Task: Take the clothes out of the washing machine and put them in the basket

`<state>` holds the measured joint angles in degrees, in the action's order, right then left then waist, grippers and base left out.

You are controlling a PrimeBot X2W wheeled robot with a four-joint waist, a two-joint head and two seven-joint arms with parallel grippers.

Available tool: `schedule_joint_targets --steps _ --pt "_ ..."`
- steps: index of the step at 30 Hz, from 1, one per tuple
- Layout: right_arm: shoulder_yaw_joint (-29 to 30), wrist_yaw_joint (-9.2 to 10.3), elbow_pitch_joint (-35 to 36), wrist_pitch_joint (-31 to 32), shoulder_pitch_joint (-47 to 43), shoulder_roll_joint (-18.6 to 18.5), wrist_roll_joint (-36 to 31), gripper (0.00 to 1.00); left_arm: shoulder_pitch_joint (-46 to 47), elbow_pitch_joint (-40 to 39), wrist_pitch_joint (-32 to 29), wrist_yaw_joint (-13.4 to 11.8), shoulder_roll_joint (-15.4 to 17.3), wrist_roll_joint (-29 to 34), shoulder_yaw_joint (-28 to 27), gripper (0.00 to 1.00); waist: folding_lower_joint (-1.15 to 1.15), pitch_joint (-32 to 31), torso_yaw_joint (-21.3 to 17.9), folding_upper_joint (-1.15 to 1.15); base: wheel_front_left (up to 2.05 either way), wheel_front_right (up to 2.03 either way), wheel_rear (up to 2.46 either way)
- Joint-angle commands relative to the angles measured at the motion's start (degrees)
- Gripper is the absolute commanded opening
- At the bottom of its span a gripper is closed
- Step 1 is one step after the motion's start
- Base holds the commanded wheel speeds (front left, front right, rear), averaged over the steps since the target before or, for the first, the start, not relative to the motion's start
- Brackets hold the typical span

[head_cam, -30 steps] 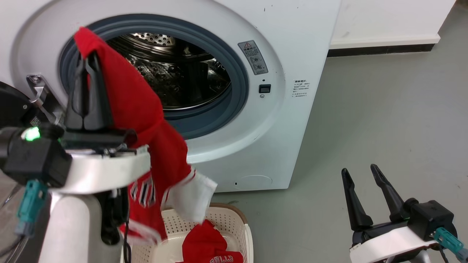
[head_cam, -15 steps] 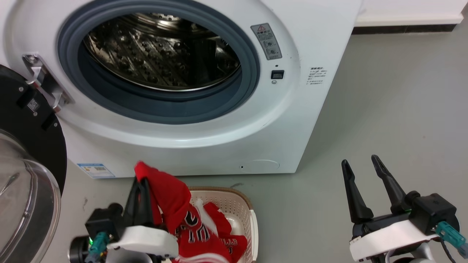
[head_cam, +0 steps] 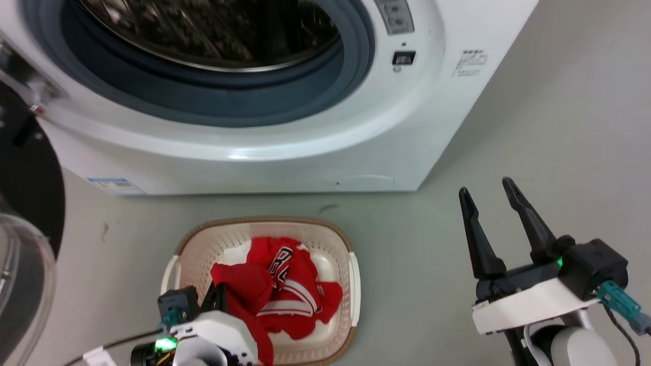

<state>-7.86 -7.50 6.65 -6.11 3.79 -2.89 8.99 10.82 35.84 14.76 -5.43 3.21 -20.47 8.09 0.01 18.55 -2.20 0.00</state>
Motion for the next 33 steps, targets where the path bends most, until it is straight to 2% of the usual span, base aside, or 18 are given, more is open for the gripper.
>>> schedule_joint_targets --steps 1,9,18,28,31,32,33 --pt "-0.39 0.02 0.57 -0.82 1.79 0.04 -0.09 1.00 3.36 4.30 0.39 0.78 -0.10 -0.29 -0.18 0.00 -0.01 4.31 -0.94 0.00 0.00 0.00 0.00" --pt "-1.49 0.02 0.31 -2.14 6.01 0.04 -0.40 1.00 13.97 16.64 0.49 1.45 0.08 1.51 -1.44 0.00 -0.01 14.12 -3.01 0.00 0.00 0.00 0.00" --pt "-5.11 0.02 -2.25 -4.56 11.36 0.06 1.32 1.00 24.80 23.49 0.44 0.96 3.32 3.84 -2.88 0.00 -0.01 24.85 -7.12 0.00 0.00 0.00 0.00" --pt "-7.36 0.03 -5.93 -7.26 15.15 0.05 2.93 1.00 31.73 32.45 0.44 -0.12 5.73 5.15 -2.21 0.00 -0.01 29.67 -10.26 0.00 0.00 0.00 0.00" --pt "-7.43 0.02 -6.94 -7.69 15.84 0.05 1.34 1.00 32.35 34.23 0.44 -0.22 5.92 4.91 -2.20 0.00 -0.01 29.92 -10.63 0.00 0.00 0.00 0.00" --pt "-7.52 0.02 -7.29 -7.87 15.97 0.06 1.15 1.00 32.64 34.30 0.44 -0.42 5.98 4.64 -2.41 0.05 -0.01 29.87 -10.70 0.00 0.00 0.00 0.00" --pt "-7.55 0.02 -7.52 -7.94 16.15 0.05 1.00 1.00 32.58 34.51 0.44 -0.29 6.05 4.96 -2.18 0.18 -0.01 29.60 -10.78 0.00 0.00 0.00 0.00"
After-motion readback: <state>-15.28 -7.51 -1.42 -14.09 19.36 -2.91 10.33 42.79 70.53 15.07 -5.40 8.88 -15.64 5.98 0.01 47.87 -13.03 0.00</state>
